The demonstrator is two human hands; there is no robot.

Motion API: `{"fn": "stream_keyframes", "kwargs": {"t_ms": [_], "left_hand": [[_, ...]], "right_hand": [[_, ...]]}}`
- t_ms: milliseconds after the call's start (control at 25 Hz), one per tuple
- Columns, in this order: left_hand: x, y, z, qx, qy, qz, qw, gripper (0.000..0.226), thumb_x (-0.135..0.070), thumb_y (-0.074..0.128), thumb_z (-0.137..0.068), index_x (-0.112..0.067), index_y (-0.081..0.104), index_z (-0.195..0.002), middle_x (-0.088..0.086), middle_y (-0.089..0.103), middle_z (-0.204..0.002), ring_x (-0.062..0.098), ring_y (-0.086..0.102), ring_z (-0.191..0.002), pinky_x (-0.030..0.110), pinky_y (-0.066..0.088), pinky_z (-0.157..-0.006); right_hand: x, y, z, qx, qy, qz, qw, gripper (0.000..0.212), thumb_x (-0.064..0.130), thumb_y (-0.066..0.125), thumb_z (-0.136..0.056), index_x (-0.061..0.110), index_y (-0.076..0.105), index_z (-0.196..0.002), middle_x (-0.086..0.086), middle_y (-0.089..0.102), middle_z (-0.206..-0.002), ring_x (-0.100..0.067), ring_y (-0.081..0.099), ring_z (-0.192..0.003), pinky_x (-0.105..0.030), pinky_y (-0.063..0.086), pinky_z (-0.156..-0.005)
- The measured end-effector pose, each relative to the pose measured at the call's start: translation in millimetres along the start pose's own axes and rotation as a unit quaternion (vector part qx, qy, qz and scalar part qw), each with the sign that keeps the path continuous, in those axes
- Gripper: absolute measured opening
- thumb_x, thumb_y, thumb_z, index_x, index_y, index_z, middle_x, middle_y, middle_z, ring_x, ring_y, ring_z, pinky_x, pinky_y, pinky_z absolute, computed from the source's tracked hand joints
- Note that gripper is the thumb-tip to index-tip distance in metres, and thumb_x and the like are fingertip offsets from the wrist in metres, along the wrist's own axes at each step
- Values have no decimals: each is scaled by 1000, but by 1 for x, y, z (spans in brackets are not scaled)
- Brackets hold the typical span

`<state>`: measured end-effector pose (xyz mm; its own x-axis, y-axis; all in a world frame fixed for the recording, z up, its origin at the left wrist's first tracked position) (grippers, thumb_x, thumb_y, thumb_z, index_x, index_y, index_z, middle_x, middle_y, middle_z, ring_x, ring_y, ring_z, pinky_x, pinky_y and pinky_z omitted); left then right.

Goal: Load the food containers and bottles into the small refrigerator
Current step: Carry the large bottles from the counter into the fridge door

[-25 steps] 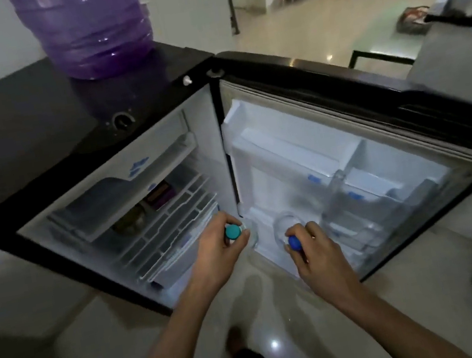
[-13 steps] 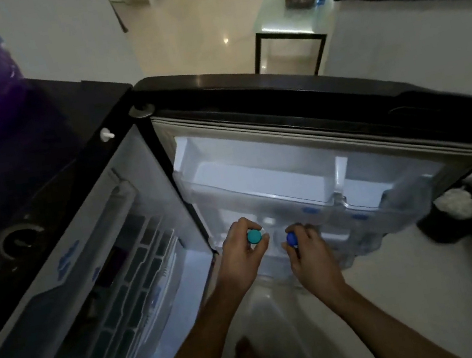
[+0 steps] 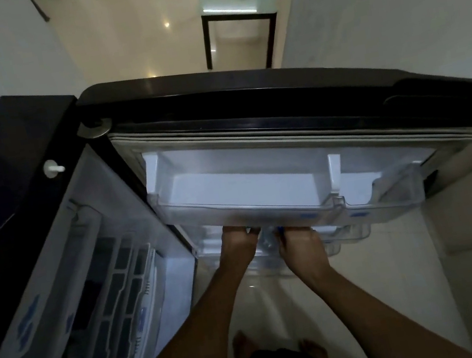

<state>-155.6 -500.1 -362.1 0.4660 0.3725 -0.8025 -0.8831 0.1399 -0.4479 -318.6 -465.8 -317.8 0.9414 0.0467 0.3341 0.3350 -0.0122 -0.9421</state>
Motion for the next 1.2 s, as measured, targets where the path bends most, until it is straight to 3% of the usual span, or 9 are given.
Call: {"fn": "stream_keyframes", "kwargs": {"t_ms": [80, 200, 320, 440, 560, 760, 920, 1040, 1200], "left_hand": [[-2, 3, -4, 15, -25, -17, 999, 47, -24, 63, -107, -7, 57, -151, 15, 59, -155, 31, 50, -149, 22, 35, -117], [4, -2, -26, 0, -5, -66, 998, 42, -35, 43, -115, -16, 53, -151, 9, 53, -159, 28, 49, -147, 35, 33, -127], [22, 7, -25, 60, -38, -117, 991, 46, -42, 62, -105, -18, 63, -144, 5, 62, -151, 25, 58, -137, 41, 44, -121], [-8, -18, 18, -6, 2, -90, 996, 56, -34, 77, -98, -3, 61, -142, 22, 67, -137, 37, 64, -130, 41, 50, -109], [-9, -26, 48, -20, 1, -102, 995, 65, -31, 76, -100, -9, 47, -153, 17, 60, -139, 31, 60, -129, 36, 47, -106], [37, -54, 152, -103, -74, -34, 991, 30, -33, 76, -96, -25, 68, -124, 0, 66, -109, 15, 65, -92, 40, 60, -95], [111, -65, 313, -284, -232, 53, 929, 19, -28, 73, -95, -27, 71, -113, -1, 75, -99, 16, 69, -87, 37, 61, -84], [140, -47, 409, -349, -282, 86, 890, 20, -23, 71, -95, -23, 71, -115, 2, 78, -100, 21, 72, -91, 32, 58, -81], [162, -1, 614, -516, -354, 136, 768, 23, -23, 72, -96, -19, 73, -119, -1, 75, -98, 10, 62, -85, 22, 48, -79]], "right_hand": [[0, 3, -4, 18, 3, 26, 999, 14, 7, 67, -78, 11, 73, -66, -13, 67, -62, -37, 67, -52, -34, 52, -48], [6, -1, -4, 38, -15, 53, 998, 10, 12, 80, -81, 11, 76, -72, -14, 70, -64, -37, 68, -55, -34, 54, -50], [13, -16, 2, 41, -32, 54, 997, 12, 18, 75, -89, 9, 76, -81, -16, 73, -70, -37, 71, -59, -34, 53, -55], [19, -32, 15, 33, -45, -11, 998, 18, 17, 73, -91, 4, 72, -104, -18, 74, -84, -38, 72, -72, -35, 52, -59], [26, -31, 28, 75, -59, -78, 992, 45, 18, 70, -92, 13, 57, -134, -11, 75, -98, -34, 73, -87, -34, 54, -68], [71, -8, 64, 210, -185, -95, 955, 34, 32, 67, -91, 34, 49, -120, 0, 71, -73, -22, 73, -75, -41, 60, -72], [160, -9, 148, 287, -416, -79, 860, 28, 25, 72, -89, 26, 56, -112, 0, 68, -69, -28, 69, -73, -40, 55, -66], [214, -23, 215, 299, -506, -93, 804, 22, 22, 73, -92, 19, 59, -109, 1, 69, -68, -25, 68, -68, -38, 52, -61], [271, -56, 397, 343, -670, -98, 650, 20, 26, 79, -90, 21, 62, -99, 2, 71, -73, -28, 71, -74, -33, 48, -62]]}}
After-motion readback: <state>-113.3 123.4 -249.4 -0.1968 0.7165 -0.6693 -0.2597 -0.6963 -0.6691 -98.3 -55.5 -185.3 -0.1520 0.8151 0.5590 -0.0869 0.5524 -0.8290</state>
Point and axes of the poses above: each hand's wrist, its own z-axis away from the middle knuckle, its own y-axis out of the palm, x = y × z, the point moved 9 cm from there along -z, towards the middle knuckle
